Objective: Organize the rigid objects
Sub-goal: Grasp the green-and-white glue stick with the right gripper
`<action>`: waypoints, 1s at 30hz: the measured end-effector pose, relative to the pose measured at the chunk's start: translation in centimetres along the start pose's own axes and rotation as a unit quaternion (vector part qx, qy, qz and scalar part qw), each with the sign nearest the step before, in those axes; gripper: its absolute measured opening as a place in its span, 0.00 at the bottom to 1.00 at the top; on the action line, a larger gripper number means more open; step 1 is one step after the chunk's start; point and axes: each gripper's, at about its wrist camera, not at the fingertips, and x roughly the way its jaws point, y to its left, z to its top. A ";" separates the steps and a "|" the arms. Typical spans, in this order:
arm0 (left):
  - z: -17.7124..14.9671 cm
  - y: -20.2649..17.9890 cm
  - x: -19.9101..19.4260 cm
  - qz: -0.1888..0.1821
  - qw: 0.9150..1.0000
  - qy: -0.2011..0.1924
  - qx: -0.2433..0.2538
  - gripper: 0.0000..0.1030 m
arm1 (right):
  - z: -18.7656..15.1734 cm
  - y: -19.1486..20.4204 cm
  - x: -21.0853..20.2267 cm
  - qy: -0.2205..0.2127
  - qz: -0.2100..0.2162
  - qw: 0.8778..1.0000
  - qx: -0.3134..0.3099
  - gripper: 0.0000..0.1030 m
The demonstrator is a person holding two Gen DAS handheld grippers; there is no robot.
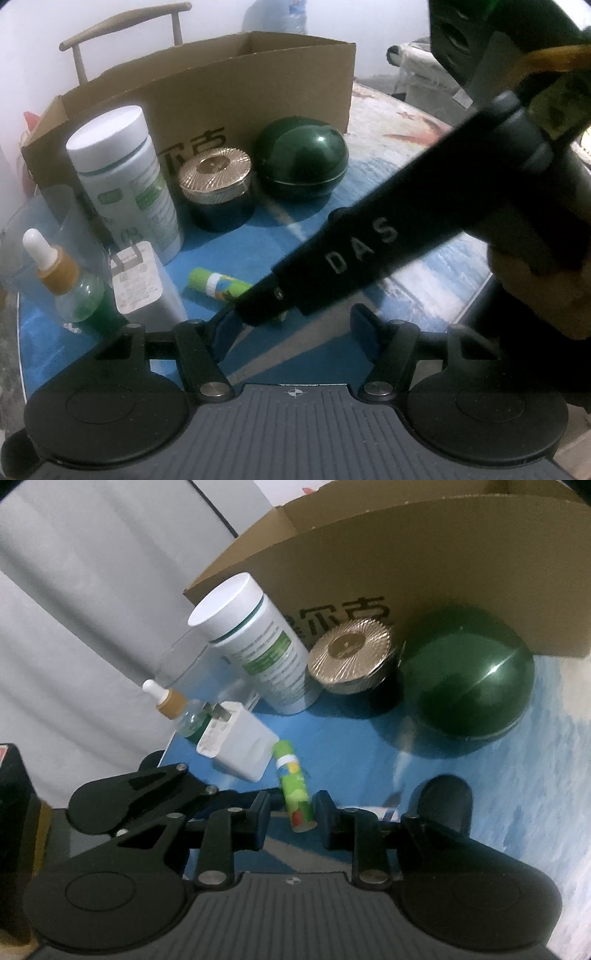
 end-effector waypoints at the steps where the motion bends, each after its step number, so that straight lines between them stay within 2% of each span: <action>1: 0.0 -0.1 -0.1 0.000 1.000 0.000 0.000 0.64 | -0.1 0.0 -0.2 -0.001 0.000 1.000 0.001 0.28; 12: 0.0 -1.4 -0.7 0.001 1.000 0.002 -0.002 0.60 | 0.2 -0.4 0.4 -0.014 -0.001 1.000 0.022 0.28; 25: -0.1 -2.7 -1.5 0.006 1.000 0.007 -0.015 0.58 | 0.3 0.4 1.1 0.009 0.017 1.000 0.017 0.27; 30: 0.0 -3.2 -2.0 0.012 1.000 0.007 -0.021 0.43 | 0.4 -0.1 1.3 0.007 0.021 0.999 0.038 0.27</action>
